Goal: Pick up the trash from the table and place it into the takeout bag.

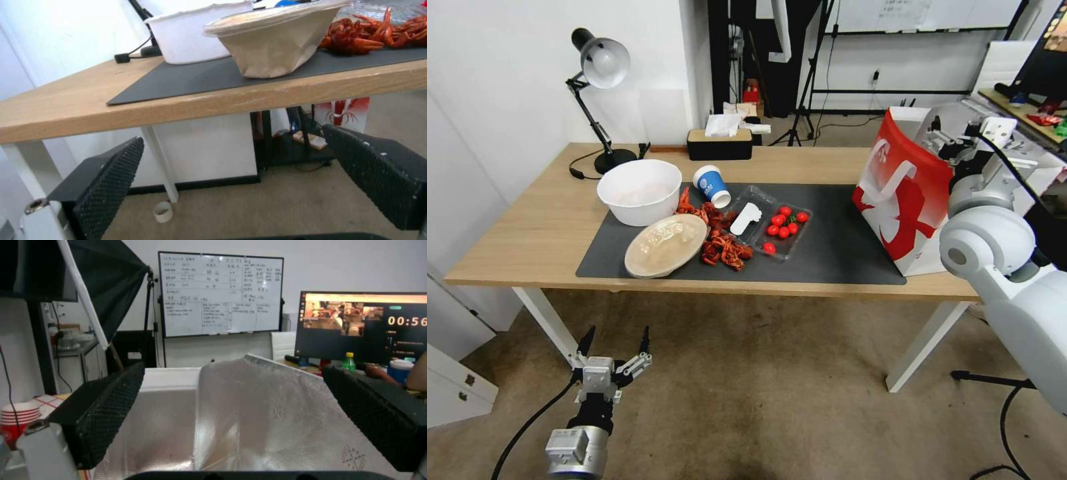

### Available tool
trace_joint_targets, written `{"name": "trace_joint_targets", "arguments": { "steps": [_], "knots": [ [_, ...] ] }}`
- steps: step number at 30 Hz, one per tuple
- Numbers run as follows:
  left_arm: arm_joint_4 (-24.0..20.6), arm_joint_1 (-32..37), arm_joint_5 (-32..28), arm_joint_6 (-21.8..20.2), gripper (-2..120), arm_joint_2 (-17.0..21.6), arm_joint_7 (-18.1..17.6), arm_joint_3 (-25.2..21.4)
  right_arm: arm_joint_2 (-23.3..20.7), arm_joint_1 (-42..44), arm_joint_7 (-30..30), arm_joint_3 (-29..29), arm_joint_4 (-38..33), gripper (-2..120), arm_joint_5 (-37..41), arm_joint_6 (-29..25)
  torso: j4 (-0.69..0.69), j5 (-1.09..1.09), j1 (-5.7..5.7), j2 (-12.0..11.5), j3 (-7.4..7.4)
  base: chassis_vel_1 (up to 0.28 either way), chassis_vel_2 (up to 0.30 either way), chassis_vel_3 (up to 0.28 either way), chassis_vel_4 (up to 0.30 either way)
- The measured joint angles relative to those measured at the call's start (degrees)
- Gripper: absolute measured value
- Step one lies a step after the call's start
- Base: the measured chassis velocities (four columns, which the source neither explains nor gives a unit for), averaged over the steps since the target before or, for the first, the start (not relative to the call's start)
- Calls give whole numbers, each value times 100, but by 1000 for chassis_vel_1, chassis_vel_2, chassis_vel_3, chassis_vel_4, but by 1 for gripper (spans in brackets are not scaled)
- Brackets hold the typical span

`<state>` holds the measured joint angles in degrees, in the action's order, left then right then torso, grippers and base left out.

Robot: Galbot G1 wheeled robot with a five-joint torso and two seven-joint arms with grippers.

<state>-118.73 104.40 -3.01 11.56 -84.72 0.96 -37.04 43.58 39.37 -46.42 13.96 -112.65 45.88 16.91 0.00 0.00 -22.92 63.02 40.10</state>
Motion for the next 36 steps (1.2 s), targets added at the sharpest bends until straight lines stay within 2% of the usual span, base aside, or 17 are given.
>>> {"name": "trace_joint_targets", "arguments": {
  "steps": [9,12,15,16,18,19,20,22,23,25,26,29,31,32,34,36],
  "knots": [
    [-37,24,1,9,100,2,2,-2,-21,102,104,22,-330,100,97,-131,0,-1,0,0,0,0,0,0,0],
    [-38,44,4,22,100,0,2,1,-23,246,386,103,-518,100,139,-431,0,1,0,0,0,0,0,0,0],
    [-42,65,15,64,100,-2,2,15,-65,720,1044,287,-912,100,229,-822,1,0,0,0,0,0,0,0,0],
    [-42,65,15,64,100,-2,2,15,-65,720,1044,287,-912,100,229,-822,1,0,0,0,0,0,0,0,0],
    [-42,67,14,91,100,-6,3,14,-34,1339,1510,422,-1244,100,189,-1175,1,-6,1,1,-1,0,0,0,0],
    [-43,68,12,102,100,-5,3,12,41,1770,1738,472,-1327,100,54,-1464,1,0,1,1,0,0,0,0,0],
    [-43,68,12,102,100,-5,3,12,41,1770,1738,472,-1327,100,54,-1464,1,0,1,1,0,0,0,0,0],
    [-40,71,2,123,100,-2,4,9,226,2577,2157,606,-1388,100,-262,-1981,0,3,1,0,0,0,0,0,0],
    [-40,71,2,123,100,-2,4,9,226,2577,2157,606,-1388,100,-262,-1981,0,3,1,0,0,0,0,0,0],
    [-34,69,-18,141,100,14,5,7,439,3434,2619,756,-1385,100,-520,-2513,-2,1,1,1,-1,0,0,0,0],
    [-29,64,-27,147,100,21,5,6,520,3732,2819,794,-1336,100,-593,-2764,-2,0,2,1,0,0,0,0,0],
    [-20,53,-43,152,100,30,4,3,613,4072,3042,855,-1236,100,-717,-3004,1,-3,2,1,0,0,0,0,0],
    [-8,34,-71,163,100,44,5,4,846,4653,3387,900,-952,100,-987,-3586,1,0,2,1,0,0,0,0,0],
    [-8,34,-71,163,100,44,5,4,846,4653,3387,900,-952,100,-987,-3586,1,0,2,1,0,0,0,0,0],
    [3,15,-103,165,100,57,5,4,1093,5144,3511,892,-666,100,-1260,-4065,1,0,2,1,0,0,0,0,0],
    [7,3,-121,165,100,68,6,3,1199,5396,3564,860,-506,100,-1379,-4254,-1,1,1,1,0,0,0,0,0]
  ]
}}
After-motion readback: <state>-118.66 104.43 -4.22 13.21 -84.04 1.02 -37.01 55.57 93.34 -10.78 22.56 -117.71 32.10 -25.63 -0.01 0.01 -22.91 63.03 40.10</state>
